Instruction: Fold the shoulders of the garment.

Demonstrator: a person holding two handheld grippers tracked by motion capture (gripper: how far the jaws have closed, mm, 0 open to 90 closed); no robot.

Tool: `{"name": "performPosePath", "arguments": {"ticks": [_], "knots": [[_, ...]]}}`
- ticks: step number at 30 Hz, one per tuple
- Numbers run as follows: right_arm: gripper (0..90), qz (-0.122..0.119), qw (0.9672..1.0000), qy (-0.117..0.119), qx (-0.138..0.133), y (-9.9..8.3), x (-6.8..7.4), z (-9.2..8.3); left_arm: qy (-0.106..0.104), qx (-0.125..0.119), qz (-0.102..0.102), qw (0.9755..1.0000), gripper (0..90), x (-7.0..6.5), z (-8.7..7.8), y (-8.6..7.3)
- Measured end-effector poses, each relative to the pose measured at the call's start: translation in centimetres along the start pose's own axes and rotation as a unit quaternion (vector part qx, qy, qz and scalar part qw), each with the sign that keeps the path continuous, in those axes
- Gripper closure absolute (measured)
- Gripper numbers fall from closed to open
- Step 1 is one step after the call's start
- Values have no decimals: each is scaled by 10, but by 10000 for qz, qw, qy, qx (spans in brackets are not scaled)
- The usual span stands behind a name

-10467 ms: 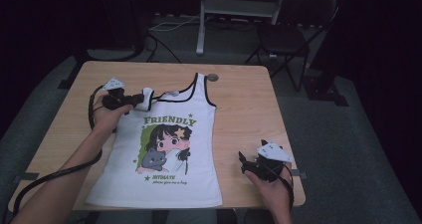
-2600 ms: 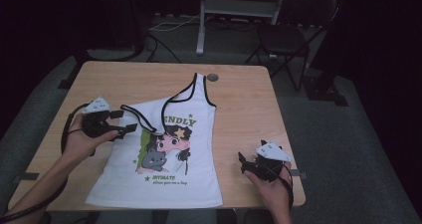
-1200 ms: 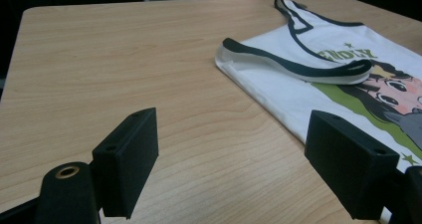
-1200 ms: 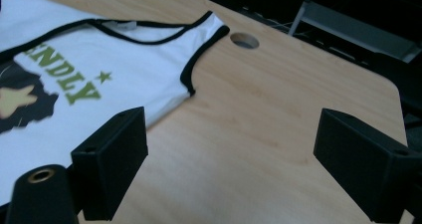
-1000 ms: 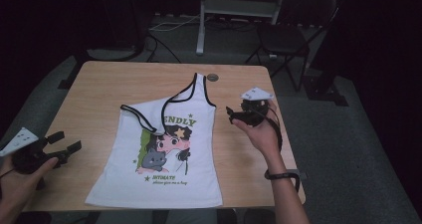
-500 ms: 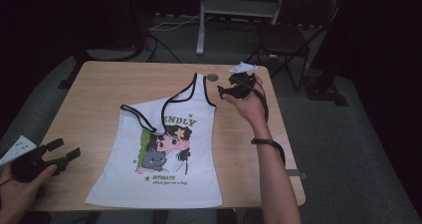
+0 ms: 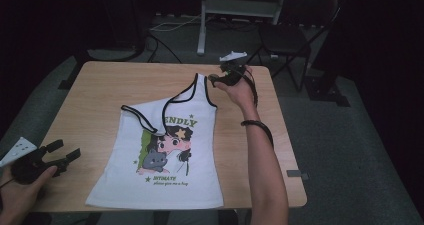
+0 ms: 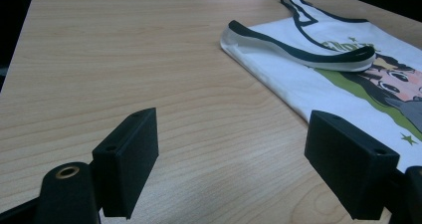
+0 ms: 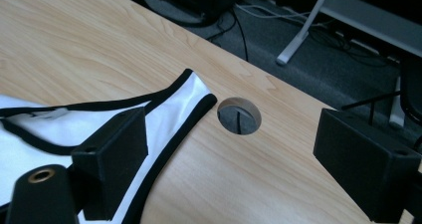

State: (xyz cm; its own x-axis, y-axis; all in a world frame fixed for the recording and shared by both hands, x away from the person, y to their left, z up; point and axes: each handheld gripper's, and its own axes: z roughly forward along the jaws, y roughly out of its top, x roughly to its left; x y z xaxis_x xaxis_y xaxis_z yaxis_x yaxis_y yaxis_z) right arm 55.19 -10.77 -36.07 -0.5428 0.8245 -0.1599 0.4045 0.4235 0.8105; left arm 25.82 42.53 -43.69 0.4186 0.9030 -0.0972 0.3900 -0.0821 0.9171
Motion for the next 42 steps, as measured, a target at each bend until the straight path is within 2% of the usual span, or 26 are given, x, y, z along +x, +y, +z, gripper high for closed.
{"name": "performPosePath", "arguments": {"ticks": [4,5,6,10,12,17,18,21,29,30,34,37,38,42], "knots": [[134,42,9999,32,111,3,1,21,10,-7,10,10000,210,0,-1,0],[134,113,9998,42,139,4,2,25,5,-1,38,10000,210,-1,-1,0],[134,113,9998,42,139,4,2,25,5,-1,38,10000,210,-1,-1,0],[166,158,9995,112,241,9,5,45,1,-6,83,10000,210,-2,0,0],[233,85,9995,84,308,11,6,52,-10,-9,91,10000,210,-2,-1,0],[316,131,9992,119,365,12,5,65,-12,-8,102,9999,210,-3,-1,-1],[367,114,9990,85,414,12,3,70,-16,-6,108,9999,210,-3,-1,-1],[402,215,9985,76,505,12,0,77,-28,0,121,9999,210,-4,-1,-1],[504,103,9982,110,573,14,2,89,-29,24,128,9999,210,-4,-1,-1],[524,24,9983,100,573,15,2,90,-28,20,121,9999,210,-4,-1,-1],[593,64,9981,187,588,16,4,97,-22,4,119,9999,210,-4,-1,-1],[603,41,9975,192,680,13,6,103,-23,-3,123,9999,210,-4,-1,-1],[603,123,9973,217,690,12,6,106,-27,8,134,9999,210,-4,-1,-1],[594,145,9970,162,740,11,7,112,-43,21,135,9999,210,-4,-1,-1]]}}
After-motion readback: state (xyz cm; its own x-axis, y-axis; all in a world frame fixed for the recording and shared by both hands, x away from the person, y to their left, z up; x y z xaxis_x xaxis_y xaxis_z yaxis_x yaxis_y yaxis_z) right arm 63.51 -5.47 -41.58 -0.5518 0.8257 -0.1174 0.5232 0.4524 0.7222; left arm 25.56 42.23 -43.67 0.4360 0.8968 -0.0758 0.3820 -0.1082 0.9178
